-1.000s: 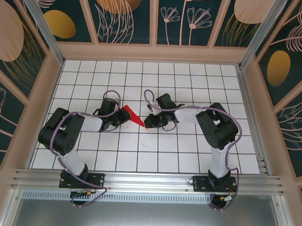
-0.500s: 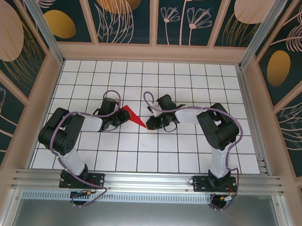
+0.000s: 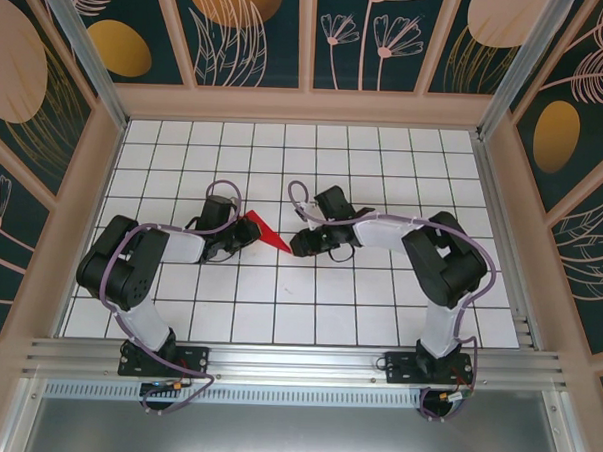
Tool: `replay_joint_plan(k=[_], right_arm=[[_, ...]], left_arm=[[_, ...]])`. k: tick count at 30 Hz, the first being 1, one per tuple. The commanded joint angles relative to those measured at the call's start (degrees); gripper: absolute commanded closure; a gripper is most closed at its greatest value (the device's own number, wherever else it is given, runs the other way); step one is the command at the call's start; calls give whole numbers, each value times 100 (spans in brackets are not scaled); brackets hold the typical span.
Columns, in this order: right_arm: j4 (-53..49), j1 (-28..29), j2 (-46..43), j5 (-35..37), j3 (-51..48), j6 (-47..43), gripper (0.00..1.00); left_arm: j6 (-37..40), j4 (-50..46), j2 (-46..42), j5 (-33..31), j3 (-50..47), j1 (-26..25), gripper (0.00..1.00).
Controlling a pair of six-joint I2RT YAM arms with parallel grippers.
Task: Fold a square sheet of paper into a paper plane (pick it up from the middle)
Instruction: Fold the wing for the fifth time at the center of the table.
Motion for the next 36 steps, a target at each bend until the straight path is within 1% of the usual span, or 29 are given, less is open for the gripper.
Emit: replay_joint_plan(k=[1, 14, 18, 25, 31, 36], right_arm=[[-182, 151, 159, 156, 306, -262, 67], [-249, 108, 486, 230, 389, -242, 70], [-227, 68, 515, 193, 344, -196, 76], [-139, -43, 508, 44, 248, -115, 81], [-128, -64, 536, -15, 229, -100, 90], [-156, -73, 604, -1, 196, -72, 93]], left_arm=[[152, -433, 471, -349, -31, -25, 88], [162, -432, 475, -341, -35, -19, 89], [171, -443, 475, -349, -32, -24, 88], [172, -460, 472, -349, -16, -19, 89], [187, -470, 474, -349, -11, -23, 88], [186, -477, 469, -358, -6, -21, 88]])
